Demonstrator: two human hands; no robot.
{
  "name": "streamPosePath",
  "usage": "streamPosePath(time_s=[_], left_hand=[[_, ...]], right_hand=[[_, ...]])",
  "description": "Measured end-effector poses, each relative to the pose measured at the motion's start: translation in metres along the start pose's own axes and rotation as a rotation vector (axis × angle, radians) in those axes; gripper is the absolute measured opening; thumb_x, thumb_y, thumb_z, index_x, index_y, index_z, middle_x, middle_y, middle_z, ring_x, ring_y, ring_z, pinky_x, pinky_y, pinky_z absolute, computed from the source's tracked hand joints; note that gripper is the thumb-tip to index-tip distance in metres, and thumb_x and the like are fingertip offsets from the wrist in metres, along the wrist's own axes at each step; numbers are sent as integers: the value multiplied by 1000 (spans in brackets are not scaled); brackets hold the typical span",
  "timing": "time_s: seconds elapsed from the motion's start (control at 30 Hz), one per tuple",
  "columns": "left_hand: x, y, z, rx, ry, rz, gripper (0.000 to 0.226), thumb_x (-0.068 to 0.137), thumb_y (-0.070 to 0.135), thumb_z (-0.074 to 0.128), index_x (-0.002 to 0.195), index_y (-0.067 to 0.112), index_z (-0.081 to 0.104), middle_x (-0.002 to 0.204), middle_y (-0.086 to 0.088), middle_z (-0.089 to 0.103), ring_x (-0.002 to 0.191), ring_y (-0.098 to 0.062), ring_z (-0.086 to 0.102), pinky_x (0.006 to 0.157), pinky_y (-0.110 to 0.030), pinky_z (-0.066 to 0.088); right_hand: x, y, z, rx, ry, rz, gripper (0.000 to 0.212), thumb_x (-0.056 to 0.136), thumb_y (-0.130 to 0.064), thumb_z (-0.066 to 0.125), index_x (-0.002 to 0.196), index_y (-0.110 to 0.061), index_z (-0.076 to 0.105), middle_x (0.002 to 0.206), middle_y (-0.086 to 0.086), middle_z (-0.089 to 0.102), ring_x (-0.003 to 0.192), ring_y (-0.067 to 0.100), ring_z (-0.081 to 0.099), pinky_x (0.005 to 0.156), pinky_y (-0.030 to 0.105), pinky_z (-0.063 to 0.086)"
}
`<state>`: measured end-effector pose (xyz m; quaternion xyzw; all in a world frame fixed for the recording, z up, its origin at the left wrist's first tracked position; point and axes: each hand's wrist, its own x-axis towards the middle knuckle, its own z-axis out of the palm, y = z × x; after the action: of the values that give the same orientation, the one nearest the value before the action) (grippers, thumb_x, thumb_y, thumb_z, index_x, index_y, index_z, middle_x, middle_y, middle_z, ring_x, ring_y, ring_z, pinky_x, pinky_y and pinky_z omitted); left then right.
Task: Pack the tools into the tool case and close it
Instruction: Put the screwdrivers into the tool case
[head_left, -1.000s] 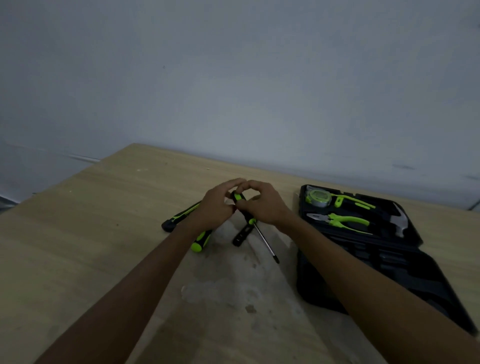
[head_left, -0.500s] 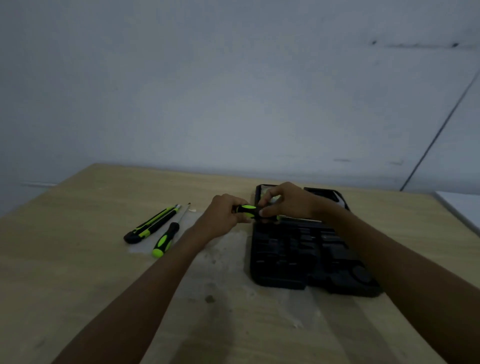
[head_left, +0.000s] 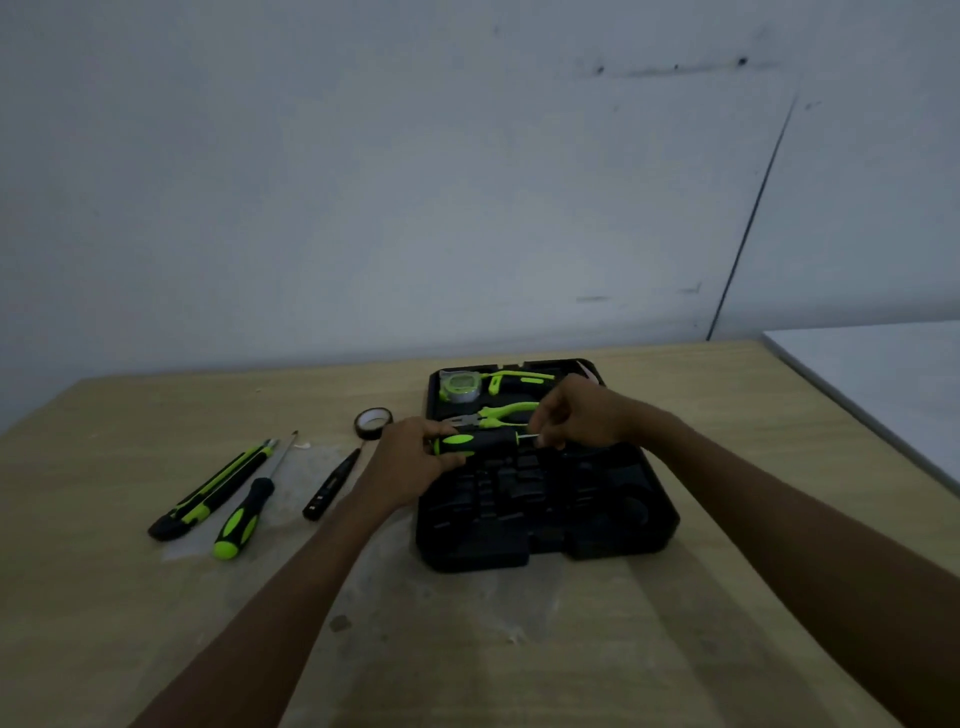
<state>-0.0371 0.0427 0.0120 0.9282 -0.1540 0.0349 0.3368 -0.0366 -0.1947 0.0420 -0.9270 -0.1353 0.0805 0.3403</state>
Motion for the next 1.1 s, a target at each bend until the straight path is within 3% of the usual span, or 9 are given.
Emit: streamPosePath(time_s=[0.1, 0.23, 0.37, 0.5, 0.63, 0.8, 0.93, 1.1], left_hand=[[1, -1, 3, 45, 30, -11, 41, 74, 21, 76, 112, 8, 66, 110, -11, 61, 90, -17, 51, 77, -25, 38], [3, -1, 2, 59, 17, -12, 42, 74, 20, 76, 113, 7, 66, 106, -14, 60, 91, -22, 53, 76, -26, 38], [3, -1, 2, 77, -8, 9, 38, 77, 19, 73, 113, 7, 67, 97, -7, 52, 96, -27, 56, 77, -28, 39], [1, 2, 1, 102, -19, 49, 43, 78, 17, 72, 119, 12, 63, 92, -8, 47, 86, -22, 49, 76, -28, 36], [0, 2, 4, 111, -18, 54, 34, 78, 15, 71, 111, 14, 66, 93, -7, 46, 84, -19, 46, 76, -27, 34], [2, -4, 8, 138, -57, 63, 37, 73, 27, 74, 108, 15, 68, 108, -12, 62, 98, -24, 60, 90, -39, 51], [3, -4, 11, 181, -63, 90, 37, 73, 34, 72, 106, 18, 69, 104, -10, 61, 98, -24, 57, 89, -38, 51], [-2, 8, 15, 235, -60, 135, 32, 80, 26, 69, 112, 19, 65, 95, 1, 43, 104, -23, 43, 86, -34, 40]], right_hand=[[-1, 7, 7, -65, 25, -25, 16, 79, -7, 72, 94, -1, 73, 81, 7, 70, 65, 4, 60, 64, 14, 49], [-1, 11, 12, -57, 77, -43, 17, 80, -8, 72, 94, 1, 73, 93, 15, 74, 75, 9, 62, 74, 24, 49], [0, 15, 18, -124, 118, -55, 12, 82, -15, 70, 90, -6, 74, 87, 9, 74, 75, 10, 63, 82, 30, 47], [-6, 15, 24, -200, 166, -70, 12, 85, -18, 65, 89, -11, 73, 87, 4, 72, 82, 16, 65, 89, 38, 53], [-14, 11, 29, -291, 204, -106, 15, 87, -21, 63, 92, -13, 74, 78, -15, 51, 94, 18, 57, 98, 43, 43], [-16, 11, 32, -293, 239, -40, 14, 87, -25, 63, 93, -19, 75, 103, -3, 71, 103, 20, 61, 106, 56, 33], [-12, 13, 33, -241, 224, -64, 14, 84, -19, 67, 94, -16, 76, 100, 2, 75, 97, 20, 66, 102, 49, 44], [-12, 10, 34, -217, 208, -67, 17, 84, -10, 65, 98, -10, 75, 102, 7, 75, 94, 21, 68, 95, 41, 52]])
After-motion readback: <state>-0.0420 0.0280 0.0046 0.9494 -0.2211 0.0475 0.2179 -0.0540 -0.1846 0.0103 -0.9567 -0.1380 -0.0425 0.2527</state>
